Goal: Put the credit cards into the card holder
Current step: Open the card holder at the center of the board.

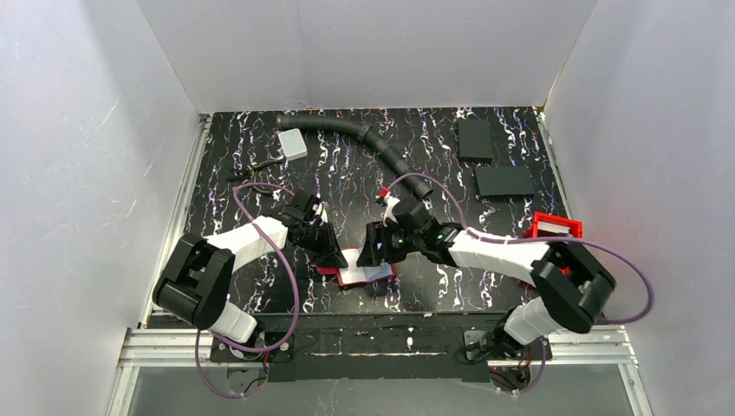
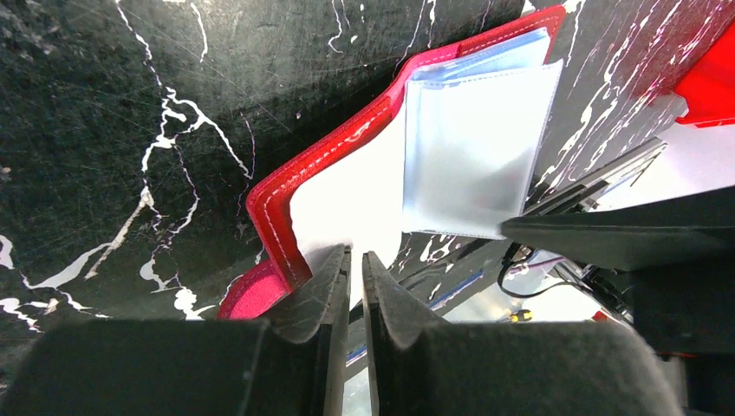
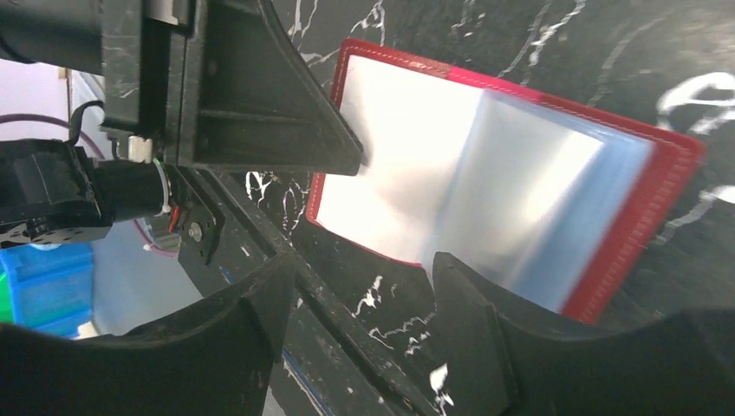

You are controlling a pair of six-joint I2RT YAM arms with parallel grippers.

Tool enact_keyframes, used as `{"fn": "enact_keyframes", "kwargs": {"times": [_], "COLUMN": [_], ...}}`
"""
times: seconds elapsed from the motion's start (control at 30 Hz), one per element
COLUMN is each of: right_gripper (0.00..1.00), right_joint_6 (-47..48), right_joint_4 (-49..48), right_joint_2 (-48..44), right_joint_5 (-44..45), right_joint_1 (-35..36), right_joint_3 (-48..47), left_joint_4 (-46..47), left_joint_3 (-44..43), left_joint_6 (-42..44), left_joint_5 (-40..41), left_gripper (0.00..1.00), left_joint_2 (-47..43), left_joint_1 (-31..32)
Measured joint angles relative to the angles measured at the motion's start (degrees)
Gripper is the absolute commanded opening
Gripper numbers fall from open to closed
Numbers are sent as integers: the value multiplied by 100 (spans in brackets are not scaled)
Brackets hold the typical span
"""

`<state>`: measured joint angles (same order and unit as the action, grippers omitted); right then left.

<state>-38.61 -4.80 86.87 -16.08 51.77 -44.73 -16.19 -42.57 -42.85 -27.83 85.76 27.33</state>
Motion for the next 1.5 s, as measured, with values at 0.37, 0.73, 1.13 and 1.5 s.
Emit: {"fn": "enact_keyframes", "kwargs": {"times": [0.37, 0.73, 1.13, 1.5], "right_gripper": [73, 67, 62, 65], "right_joint_6": [291, 2, -369, -726], "right_joint_4": [940, 109, -699, -1567], "right_joint_2": [-1150, -531, 66, 608], "right_joint_5": [251, -603, -835, -931], "right_joint_1": [-1023, -1019, -518, -61], "right_joint_3": [181, 522, 518, 461], "left_joint_4": [111, 142, 157, 4], "left_joint_3": [98, 173, 173, 162], "left_joint_6": [48, 39, 24, 107], "left_joint_5": [20, 17, -2, 11], "left_gripper": [8, 7, 7, 10], "left_joint_2": [22, 33, 42, 17], "left_joint_1": [0, 0, 0, -2]}}
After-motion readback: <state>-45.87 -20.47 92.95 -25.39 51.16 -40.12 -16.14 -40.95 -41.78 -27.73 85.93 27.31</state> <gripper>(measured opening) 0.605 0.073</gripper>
